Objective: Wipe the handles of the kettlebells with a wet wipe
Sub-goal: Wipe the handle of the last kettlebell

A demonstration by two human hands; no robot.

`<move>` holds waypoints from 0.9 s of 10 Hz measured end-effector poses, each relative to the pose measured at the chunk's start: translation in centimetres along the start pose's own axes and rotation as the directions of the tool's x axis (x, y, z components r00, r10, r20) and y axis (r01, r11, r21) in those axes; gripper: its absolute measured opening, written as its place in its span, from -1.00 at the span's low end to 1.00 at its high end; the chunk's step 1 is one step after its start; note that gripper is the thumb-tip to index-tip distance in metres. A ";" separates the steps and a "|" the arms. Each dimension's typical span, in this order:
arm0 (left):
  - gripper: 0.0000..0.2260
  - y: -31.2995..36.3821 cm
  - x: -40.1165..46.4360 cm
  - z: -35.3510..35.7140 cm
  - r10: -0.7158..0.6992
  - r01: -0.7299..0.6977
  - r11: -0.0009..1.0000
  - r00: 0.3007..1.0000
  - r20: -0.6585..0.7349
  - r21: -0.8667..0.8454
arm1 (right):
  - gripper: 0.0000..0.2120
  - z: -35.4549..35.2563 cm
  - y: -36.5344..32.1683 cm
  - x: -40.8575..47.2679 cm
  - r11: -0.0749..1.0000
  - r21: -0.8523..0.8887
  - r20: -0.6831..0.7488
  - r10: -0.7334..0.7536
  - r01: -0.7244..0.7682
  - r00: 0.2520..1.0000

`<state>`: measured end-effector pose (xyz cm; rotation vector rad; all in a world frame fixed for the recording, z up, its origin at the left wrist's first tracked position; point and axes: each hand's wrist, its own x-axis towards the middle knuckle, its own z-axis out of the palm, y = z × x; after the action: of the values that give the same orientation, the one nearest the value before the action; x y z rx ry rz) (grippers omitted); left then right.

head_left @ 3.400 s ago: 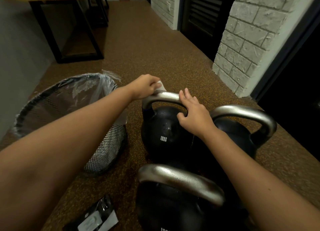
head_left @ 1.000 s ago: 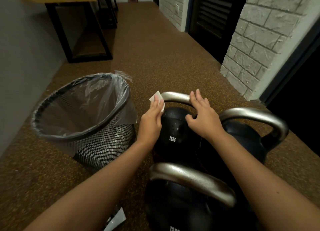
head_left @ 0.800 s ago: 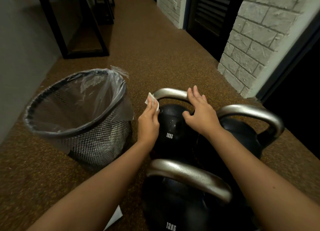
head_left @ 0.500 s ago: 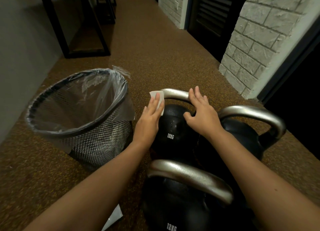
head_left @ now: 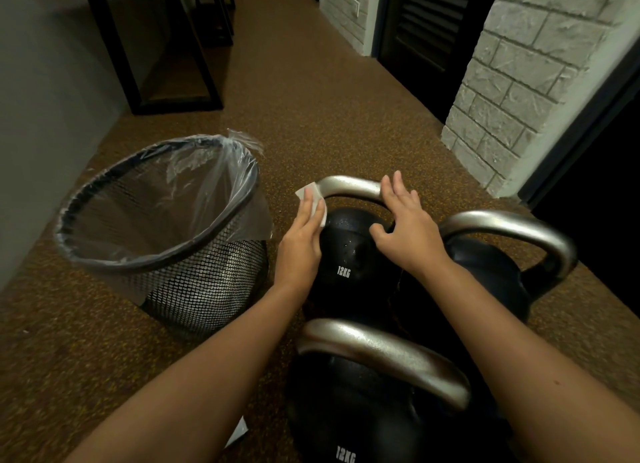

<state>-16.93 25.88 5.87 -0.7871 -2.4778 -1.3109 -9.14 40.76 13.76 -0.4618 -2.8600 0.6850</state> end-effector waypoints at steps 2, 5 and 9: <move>-0.66 0.4 -0.3 0.0 -0.196 0.173 0.953 0.978 -0.073 -0.248 | -0.28 -0.1 -0.1 -0.1 1.000 0.012 0.009 0.003 -0.004 1.000; -0.77 2.8 3.5 -1.7 -0.415 0.379 0.901 0.895 -0.164 -0.213 | -0.29 -0.2 -0.2 -0.1 1.000 0.006 0.012 0.006 -0.006 1.000; -0.59 1.6 2.4 -1.4 0.048 -0.047 0.993 0.999 0.005 -0.106 | -0.28 0.0 -0.1 0.0 1.000 -0.010 0.007 0.012 -0.012 1.000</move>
<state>-18.08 26.26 8.79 -0.8704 -2.3965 -1.4348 -9.17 40.72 13.80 -0.4794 -2.8707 0.6761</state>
